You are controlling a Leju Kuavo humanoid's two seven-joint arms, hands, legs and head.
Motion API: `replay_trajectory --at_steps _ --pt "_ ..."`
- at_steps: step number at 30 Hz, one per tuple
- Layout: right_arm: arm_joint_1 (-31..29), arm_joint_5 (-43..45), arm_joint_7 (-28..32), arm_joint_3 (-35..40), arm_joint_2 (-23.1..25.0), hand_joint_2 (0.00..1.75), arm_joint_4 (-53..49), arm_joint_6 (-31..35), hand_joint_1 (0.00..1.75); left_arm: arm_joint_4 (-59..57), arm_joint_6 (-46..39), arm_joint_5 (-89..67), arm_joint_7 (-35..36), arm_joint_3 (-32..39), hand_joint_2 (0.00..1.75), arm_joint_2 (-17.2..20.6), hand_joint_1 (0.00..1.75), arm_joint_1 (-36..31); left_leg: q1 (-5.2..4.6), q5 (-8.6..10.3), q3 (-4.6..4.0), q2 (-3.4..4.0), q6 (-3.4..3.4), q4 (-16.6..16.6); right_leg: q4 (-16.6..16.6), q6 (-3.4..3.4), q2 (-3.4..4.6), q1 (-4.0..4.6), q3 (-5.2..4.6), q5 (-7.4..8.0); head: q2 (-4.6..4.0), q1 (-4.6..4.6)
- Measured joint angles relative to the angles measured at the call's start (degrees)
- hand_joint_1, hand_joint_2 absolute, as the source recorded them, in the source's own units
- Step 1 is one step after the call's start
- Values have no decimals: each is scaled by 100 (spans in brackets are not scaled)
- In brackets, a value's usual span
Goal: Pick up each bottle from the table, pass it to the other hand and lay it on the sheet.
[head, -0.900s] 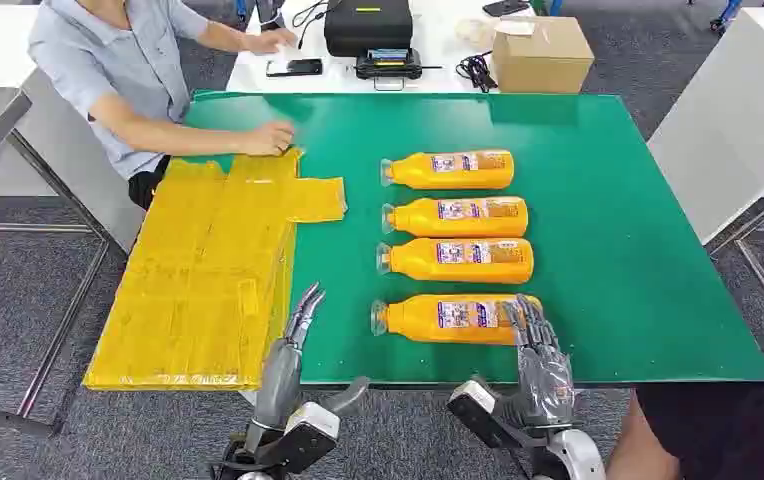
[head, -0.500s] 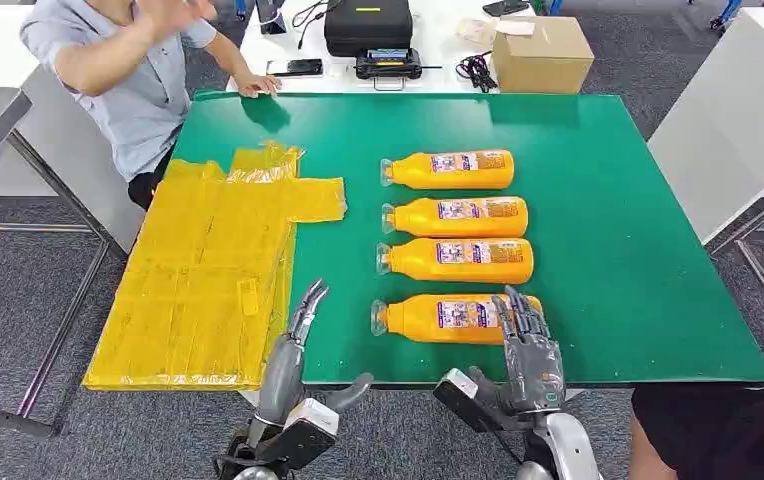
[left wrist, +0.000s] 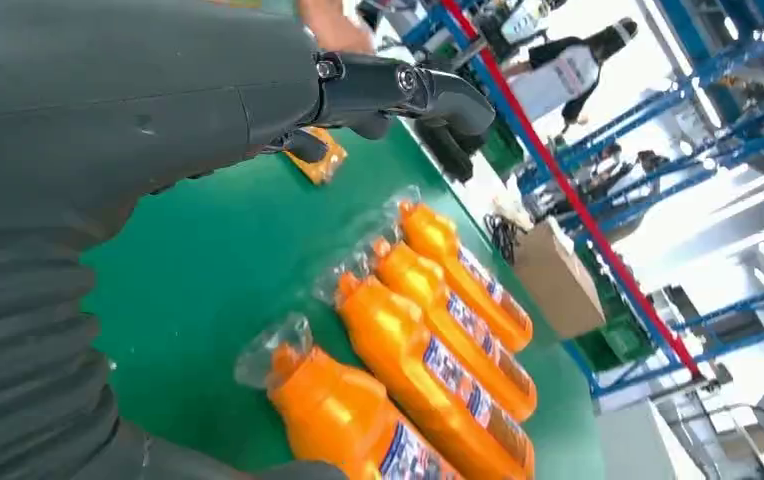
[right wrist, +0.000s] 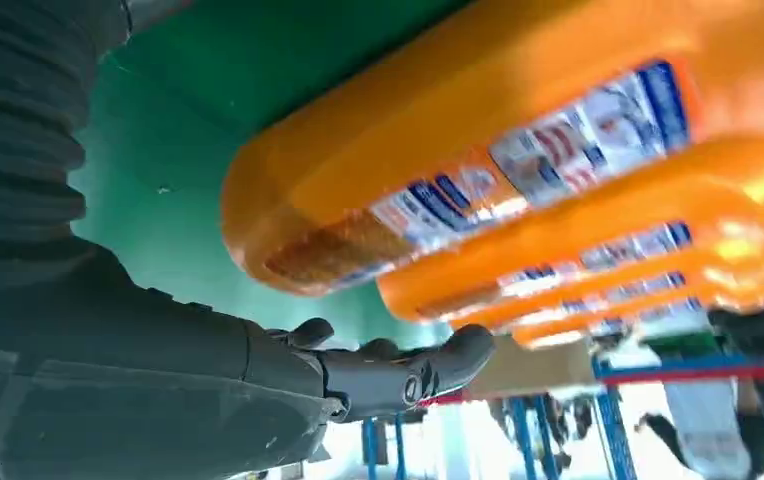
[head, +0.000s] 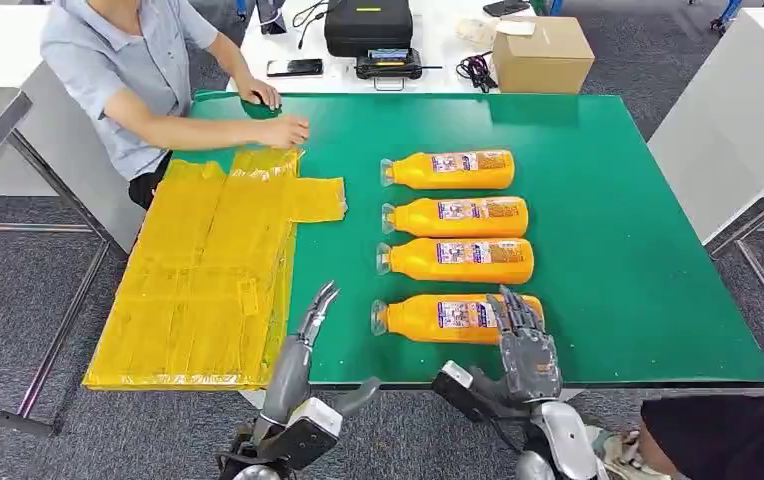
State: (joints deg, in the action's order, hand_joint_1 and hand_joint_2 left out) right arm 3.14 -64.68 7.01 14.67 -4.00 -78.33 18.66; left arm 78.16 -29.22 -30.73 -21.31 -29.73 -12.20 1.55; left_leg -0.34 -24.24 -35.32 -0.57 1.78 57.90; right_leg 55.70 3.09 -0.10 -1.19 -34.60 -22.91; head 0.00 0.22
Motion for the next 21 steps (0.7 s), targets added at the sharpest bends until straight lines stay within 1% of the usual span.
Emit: replay_trajectory --at_steps 4,8,11,16,21 --pt "-74 -68 -76 0 -96 175 44 -175 0 0 57 13 33 -35 175 2 0 -23 0 0 0 0 0 1 0 0 0 0 0 0 0 0" --pt "-176 -223 -249 59 -214 175 92 -505 0 0 170 13 103 -61 175 2 0 -46 0 0 -1 0 0 1 0 0 0 0 0 0 0 0" --pt "-297 -358 -393 105 -314 175 153 -622 0 0 229 13 118 -72 175 2 0 -56 0 0 -1 0 0 1 0 0 0 0 0 1 0 0" --pt "-532 -599 -575 171 -470 175 289 -655 0 2 234 31 135 -79 175 2 0 -62 0 1 -1 0 1 1 0 1 0 0 0 1 0 0" --pt "-698 -682 -621 181 -557 175 411 -677 0 0 221 61 153 -81 175 2 0 -63 0 1 -1 1 1 1 1 1 0 0 0 2 0 0"
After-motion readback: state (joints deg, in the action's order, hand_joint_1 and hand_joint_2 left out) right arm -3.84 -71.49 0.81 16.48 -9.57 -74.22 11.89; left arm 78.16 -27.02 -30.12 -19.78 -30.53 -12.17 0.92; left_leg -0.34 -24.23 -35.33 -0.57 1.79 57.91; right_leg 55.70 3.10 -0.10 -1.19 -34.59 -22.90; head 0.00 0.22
